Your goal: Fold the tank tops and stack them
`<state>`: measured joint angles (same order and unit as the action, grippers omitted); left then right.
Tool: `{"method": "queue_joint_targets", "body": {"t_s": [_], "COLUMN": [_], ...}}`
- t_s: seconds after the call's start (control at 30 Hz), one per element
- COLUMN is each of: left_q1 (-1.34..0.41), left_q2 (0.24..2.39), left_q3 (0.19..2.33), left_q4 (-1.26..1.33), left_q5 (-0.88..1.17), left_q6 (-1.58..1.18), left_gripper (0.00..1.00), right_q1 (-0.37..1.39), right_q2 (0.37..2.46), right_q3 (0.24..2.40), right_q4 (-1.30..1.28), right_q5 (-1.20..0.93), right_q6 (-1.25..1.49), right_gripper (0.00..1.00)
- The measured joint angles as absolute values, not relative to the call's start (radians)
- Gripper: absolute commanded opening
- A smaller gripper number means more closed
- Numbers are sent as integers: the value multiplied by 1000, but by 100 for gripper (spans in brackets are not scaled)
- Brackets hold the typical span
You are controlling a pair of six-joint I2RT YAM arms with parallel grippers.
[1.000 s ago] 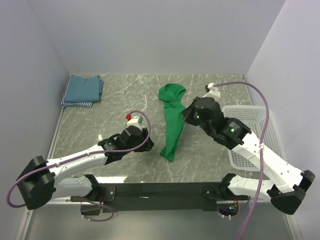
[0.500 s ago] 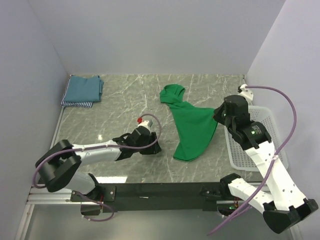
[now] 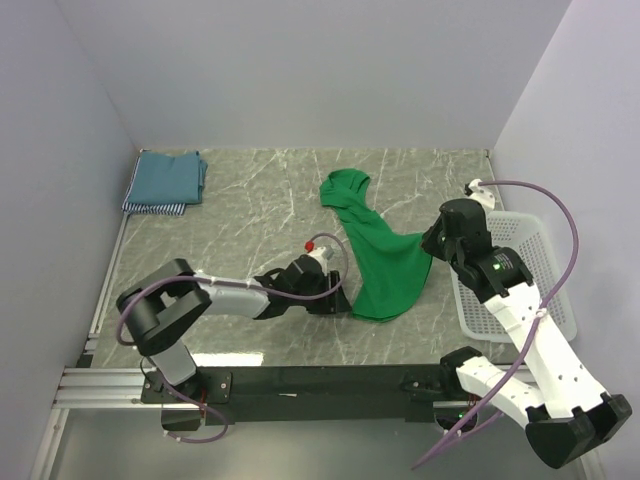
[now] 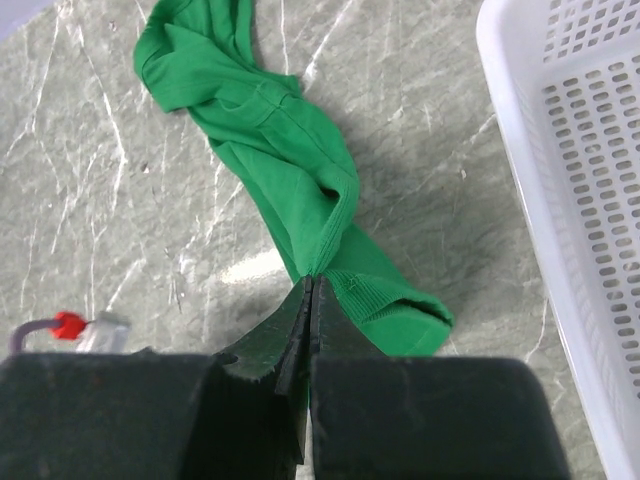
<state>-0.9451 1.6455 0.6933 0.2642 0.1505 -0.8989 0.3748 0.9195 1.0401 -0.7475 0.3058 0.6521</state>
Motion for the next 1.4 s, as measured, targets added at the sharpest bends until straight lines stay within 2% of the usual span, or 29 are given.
{"method": "queue_joint_targets", "body": {"t_s": [0.27,0.47,0.5,0.57,0.63,0.67,0.7,0.9,1.17,1.3,1.4], "left_q1": [-982,-1027,-1032,-1037,-1038,-1037,-1037,-1004,-932,-931,-931], "left_q2": [1768,1773,1777,1786,1793,1793,1792,1691,1213,1008,932], "left_q3": [734,735,735,739,749,754,760,817,914,1070,1283], "left_q4": [408,406,406,401,384,368,351,126,-184,-342,-453], "left_q5": [198,159,155,151,141,132,124,4,-234,-363,-455], "left_q6": [-1026,-1081,-1089,-1098,-1100,-1102,-1103,-1048,-961,-902,-841], "left_gripper": [48,40,33,26,13,2,1,0,0,1,1], "right_q1": [373,368,368,366,366,365,365,353,344,342,342], "right_q2": [897,883,880,876,876,876,876,881,882,880,881], "right_q3": [1029,1025,1025,1025,1026,1026,1026,1059,1233,1386,1542], "right_q4": [-743,-744,-744,-744,-744,-745,-745,-756,-792,-806,-816], "right_q5": [297,297,297,295,295,294,294,281,246,212,192], "right_q6": [652,651,649,648,645,643,641,626,600,579,564], "right_gripper": [0,0,0,0,0,0,0,0,0,0,0]}}
